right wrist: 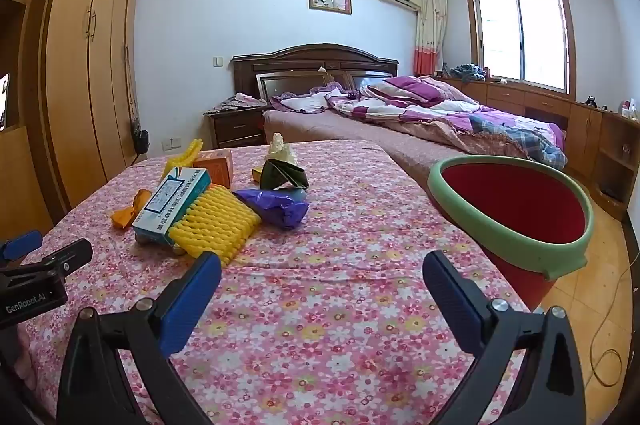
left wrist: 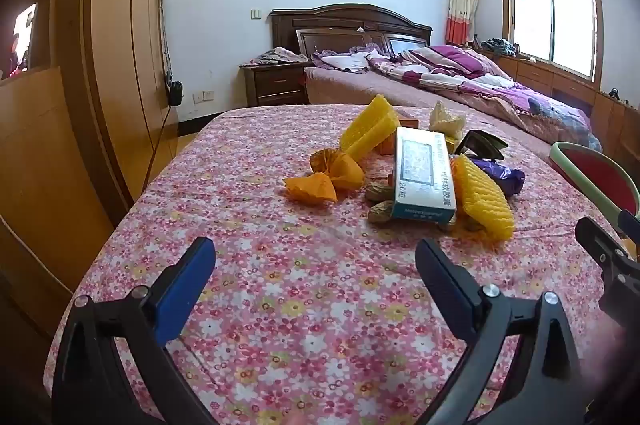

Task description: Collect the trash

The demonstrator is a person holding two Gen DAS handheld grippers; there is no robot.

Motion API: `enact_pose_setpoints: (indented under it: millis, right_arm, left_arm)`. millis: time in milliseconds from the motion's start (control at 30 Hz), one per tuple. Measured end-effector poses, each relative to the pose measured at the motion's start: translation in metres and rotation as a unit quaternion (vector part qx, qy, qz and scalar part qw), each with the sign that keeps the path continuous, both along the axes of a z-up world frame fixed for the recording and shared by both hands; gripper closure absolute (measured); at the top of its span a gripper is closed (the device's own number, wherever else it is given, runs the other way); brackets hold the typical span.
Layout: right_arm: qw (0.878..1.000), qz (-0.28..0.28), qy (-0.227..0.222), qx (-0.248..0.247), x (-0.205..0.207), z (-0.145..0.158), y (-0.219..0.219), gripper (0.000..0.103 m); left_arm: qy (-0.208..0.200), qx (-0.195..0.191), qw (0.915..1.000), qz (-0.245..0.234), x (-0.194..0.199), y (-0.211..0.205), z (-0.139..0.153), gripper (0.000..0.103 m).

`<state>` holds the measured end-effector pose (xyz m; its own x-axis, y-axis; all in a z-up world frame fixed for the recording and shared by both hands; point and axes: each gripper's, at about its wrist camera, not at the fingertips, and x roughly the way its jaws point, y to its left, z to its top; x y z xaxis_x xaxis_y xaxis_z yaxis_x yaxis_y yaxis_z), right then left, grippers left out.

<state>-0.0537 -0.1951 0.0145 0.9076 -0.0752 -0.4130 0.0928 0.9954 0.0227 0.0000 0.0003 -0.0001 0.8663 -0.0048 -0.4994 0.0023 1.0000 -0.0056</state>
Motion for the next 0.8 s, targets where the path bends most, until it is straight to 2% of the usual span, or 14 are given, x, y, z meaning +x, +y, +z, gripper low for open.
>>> enact_pose_setpoints:
  millis: [800]
  right_arm:
    - [1.0, 0.0, 0.001, 0.002, 0.0001, -0.0001, -0.001, 0.0]
  left_arm:
    - [0.002, 0.0, 1.0, 0.0, 0.0001, -0.0002, 0.0, 0.004]
